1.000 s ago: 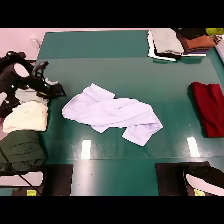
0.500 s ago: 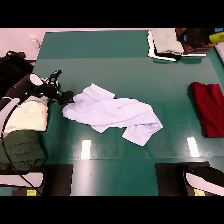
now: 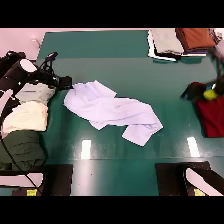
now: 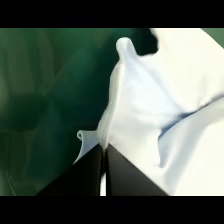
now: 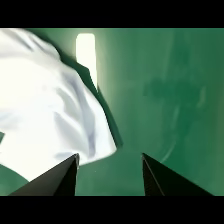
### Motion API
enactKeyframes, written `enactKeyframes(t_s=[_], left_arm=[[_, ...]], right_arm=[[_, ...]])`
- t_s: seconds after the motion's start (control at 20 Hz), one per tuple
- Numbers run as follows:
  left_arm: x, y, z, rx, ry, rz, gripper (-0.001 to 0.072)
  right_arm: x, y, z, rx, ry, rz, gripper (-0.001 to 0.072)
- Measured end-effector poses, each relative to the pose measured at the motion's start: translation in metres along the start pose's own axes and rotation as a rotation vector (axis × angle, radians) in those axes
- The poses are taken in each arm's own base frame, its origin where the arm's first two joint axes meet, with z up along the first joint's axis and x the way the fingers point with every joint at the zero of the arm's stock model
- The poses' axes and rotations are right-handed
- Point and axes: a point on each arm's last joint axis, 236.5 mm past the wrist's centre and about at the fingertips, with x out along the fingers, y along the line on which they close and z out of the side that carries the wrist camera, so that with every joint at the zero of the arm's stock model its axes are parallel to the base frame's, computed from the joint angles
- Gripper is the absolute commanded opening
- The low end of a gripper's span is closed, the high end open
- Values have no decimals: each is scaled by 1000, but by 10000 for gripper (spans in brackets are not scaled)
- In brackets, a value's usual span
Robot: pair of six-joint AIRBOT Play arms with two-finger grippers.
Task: Fold the shirts.
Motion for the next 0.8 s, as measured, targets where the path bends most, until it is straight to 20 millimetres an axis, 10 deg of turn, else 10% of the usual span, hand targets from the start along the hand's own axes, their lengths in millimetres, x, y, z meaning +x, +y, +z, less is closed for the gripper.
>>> enactKeyframes(t_s=[0.35, 0.45, 0.55, 0.8], left_arm=[[-5, -4, 5, 9, -6, -7, 24], [-5, -5, 3, 9, 2, -9, 24], [-6, -5, 2, 9, 8, -11, 24], [-32, -13, 16, 19, -47, -2, 23]], right_arm=[[112, -13, -80, 239, 201, 220, 448], [129, -2, -80, 246, 210, 261, 381], [140, 6, -75, 219, 207, 270, 64], [121, 29, -25, 41, 75, 263, 17]])
